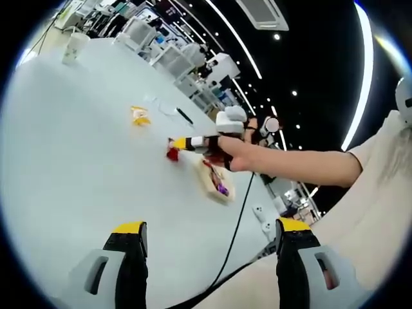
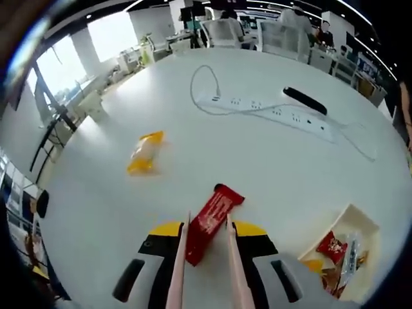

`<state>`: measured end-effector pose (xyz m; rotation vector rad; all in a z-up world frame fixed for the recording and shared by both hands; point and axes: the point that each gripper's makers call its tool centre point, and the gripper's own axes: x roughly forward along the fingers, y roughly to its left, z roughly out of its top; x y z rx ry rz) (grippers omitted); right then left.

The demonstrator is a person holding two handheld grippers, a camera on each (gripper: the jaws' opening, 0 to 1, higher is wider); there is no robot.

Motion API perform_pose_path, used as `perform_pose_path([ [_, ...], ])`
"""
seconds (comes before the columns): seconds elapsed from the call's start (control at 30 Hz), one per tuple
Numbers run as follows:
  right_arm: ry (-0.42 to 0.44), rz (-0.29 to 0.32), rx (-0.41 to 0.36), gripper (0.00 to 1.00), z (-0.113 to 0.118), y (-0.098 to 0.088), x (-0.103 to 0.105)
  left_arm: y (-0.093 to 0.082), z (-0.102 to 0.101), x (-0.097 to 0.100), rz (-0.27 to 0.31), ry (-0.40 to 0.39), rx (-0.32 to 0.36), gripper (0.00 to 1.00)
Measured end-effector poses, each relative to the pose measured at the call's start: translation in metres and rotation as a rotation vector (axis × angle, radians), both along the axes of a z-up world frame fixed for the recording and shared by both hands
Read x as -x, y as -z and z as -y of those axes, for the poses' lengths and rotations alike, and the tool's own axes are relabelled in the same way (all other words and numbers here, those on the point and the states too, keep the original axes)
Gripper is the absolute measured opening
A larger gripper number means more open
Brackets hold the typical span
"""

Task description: Place the target food into the container with the food tongs after gripping and lifting it, then release it inside without dropping or visibly crushing the food.

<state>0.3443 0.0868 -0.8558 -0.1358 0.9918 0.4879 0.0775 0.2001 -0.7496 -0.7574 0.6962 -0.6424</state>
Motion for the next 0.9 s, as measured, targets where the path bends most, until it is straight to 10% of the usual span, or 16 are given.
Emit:
perform_pose_path([
  [0.9, -0.111, 0.018, 0.013, 0.25, 0.0023, 0.0007, 0.0014, -0.0064, -0.0037, -0.0008, 0.011, -0.013, -0.014, 0.81],
])
